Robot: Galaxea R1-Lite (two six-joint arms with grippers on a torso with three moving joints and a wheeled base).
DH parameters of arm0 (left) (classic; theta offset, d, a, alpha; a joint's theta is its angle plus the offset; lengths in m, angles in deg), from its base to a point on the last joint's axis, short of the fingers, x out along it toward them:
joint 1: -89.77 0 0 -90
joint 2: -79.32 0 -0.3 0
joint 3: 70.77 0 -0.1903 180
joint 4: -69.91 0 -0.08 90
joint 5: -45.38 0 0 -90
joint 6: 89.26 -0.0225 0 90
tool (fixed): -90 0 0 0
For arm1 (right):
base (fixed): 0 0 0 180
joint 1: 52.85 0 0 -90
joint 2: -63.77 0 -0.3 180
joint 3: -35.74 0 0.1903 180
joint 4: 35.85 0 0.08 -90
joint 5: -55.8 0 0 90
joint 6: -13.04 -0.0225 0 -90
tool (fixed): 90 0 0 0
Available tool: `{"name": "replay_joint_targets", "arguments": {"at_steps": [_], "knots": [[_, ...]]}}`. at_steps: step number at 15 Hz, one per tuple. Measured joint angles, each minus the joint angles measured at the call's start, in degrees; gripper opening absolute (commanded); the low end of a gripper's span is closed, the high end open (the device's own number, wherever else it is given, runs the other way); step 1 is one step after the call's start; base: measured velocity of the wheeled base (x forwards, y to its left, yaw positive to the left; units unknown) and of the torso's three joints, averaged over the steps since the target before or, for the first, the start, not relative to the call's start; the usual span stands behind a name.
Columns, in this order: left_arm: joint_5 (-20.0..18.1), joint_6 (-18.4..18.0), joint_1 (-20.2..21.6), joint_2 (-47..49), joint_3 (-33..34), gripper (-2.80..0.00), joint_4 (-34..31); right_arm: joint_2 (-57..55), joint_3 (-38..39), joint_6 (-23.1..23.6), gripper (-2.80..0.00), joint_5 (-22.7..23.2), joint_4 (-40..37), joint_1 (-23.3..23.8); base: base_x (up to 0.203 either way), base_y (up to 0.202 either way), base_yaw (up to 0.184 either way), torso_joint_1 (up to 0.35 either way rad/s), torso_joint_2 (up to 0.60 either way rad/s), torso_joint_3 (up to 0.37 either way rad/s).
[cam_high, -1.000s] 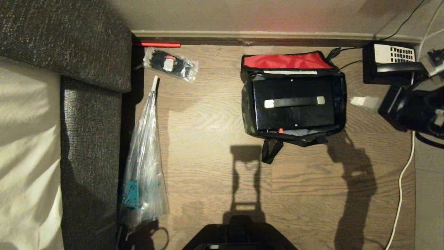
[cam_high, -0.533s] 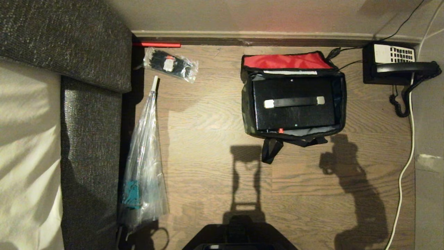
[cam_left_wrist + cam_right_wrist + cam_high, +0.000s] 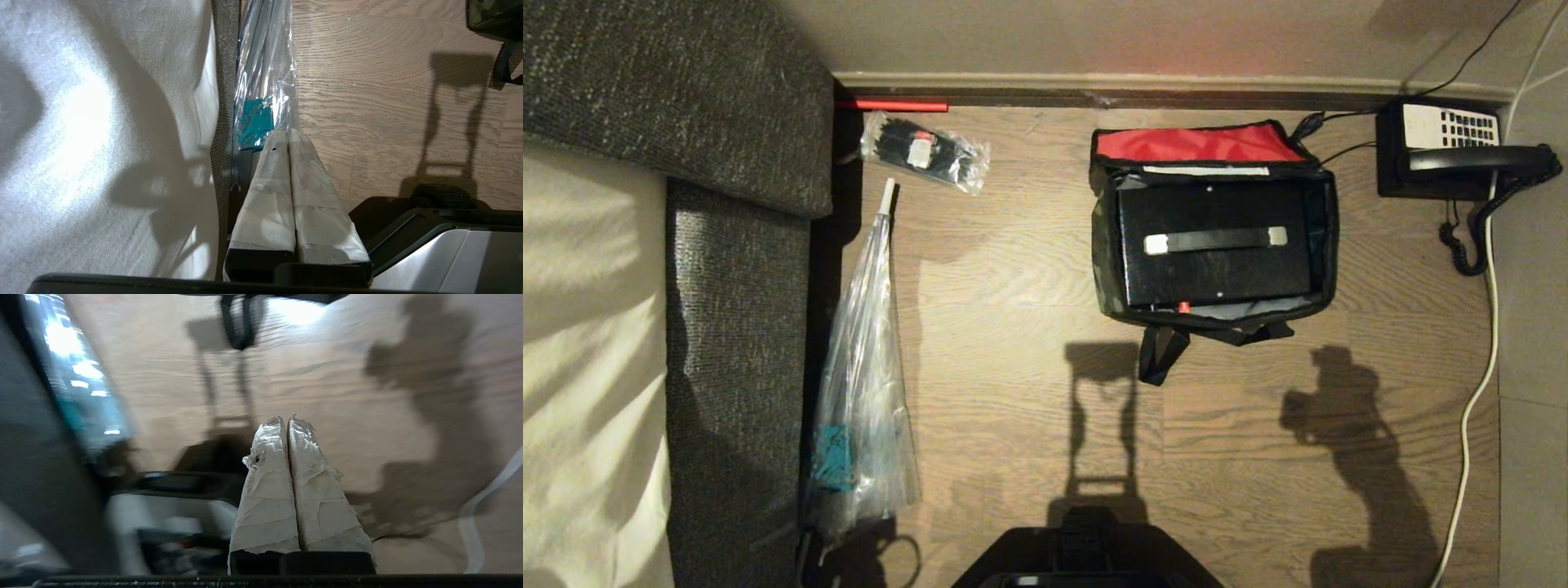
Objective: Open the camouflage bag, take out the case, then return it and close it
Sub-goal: Grip the handle
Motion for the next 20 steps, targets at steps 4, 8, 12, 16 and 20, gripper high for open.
{"name": "replay_joint_targets", "arguments": {"at_steps": [4, 8, 12, 16, 20], "knots": [[0.0, -0.01, 0.05, 0.0, 0.0, -2.8, 0.0, -0.32, -1.54, -1.89, -2.8, 1.16, -1.72, -0.04, 0.0, 0.0, 0.0, 0.0, 0.0, 0.0], [-0.04, 0.18, 0.02, 0.0, 0.0, -2.8, -0.15, 0.19, -0.78, -1.96, -2.8, 1.03, -2.42, -0.01, 0.0, 0.0, 0.0, 0.0, 0.0, 0.0], [-0.05, -0.01, 0.02, 0.0, 0.0, -2.8, -0.09, 0.5, -0.73, -1.94, -2.8, 1.07, -3.26, -0.04, 0.0, 0.0, 0.0, 0.0, 0.0, 0.0], [-0.06, -0.05, 0.02, 0.0, 0.0, -2.8, -0.06, 0.72, -0.67, -1.95, -2.8, 1.09, -3.25, -0.01, 0.0, 0.0, 0.0, 0.0, 0.0, 0.0], [-0.06, 0.1, 0.02, 0.0, 0.0, -2.8, -0.09, 0.95, -0.09, -1.87, -2.8, 1.04, -3.21, -0.01, 0.0, 0.0, 0.0, 0.0, 0.0, 0.0]]}}
